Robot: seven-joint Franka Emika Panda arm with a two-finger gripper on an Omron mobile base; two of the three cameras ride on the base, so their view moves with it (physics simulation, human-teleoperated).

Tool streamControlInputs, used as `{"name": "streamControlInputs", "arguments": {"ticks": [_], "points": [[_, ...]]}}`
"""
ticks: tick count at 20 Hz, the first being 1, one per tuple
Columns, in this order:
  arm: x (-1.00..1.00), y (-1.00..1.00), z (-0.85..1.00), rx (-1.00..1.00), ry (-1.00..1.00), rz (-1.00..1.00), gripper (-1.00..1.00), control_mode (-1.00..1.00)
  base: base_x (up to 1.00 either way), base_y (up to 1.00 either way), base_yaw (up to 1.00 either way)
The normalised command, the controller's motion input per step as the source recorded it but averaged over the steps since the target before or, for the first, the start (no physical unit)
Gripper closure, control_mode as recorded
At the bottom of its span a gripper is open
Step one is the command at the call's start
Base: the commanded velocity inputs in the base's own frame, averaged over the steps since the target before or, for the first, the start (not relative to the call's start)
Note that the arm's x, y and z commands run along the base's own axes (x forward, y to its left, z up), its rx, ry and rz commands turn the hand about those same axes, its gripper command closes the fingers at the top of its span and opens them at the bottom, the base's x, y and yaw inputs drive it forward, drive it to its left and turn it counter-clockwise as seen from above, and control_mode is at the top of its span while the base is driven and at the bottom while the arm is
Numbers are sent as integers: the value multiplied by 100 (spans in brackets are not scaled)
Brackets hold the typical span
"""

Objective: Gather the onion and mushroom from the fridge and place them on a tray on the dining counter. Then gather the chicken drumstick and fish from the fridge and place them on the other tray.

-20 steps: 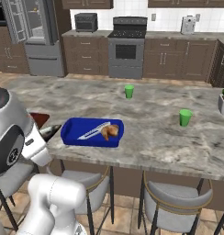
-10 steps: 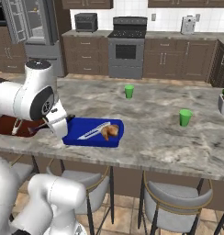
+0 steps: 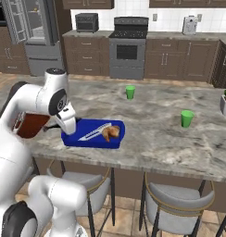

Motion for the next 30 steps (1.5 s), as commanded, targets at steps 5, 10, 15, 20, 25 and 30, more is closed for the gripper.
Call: {"name": "streamControlInputs", "arguments": {"ticks": [5,10,15,20,25,30], "points": [[57,2,-43,0,-2,0,100,-100,0,0,0],[52,0,-40,-1,-7,0,100,-100,0,0,0],[45,2,-40,-5,-6,0,100,-100,0,0,0],[45,10,-28,-4,0,-1,100,-100,0,0,0],[46,8,-25,0,0,-2,100,-100,0,0,0],[45,3,-30,-1,0,0,100,-100,0,0,0]]}}
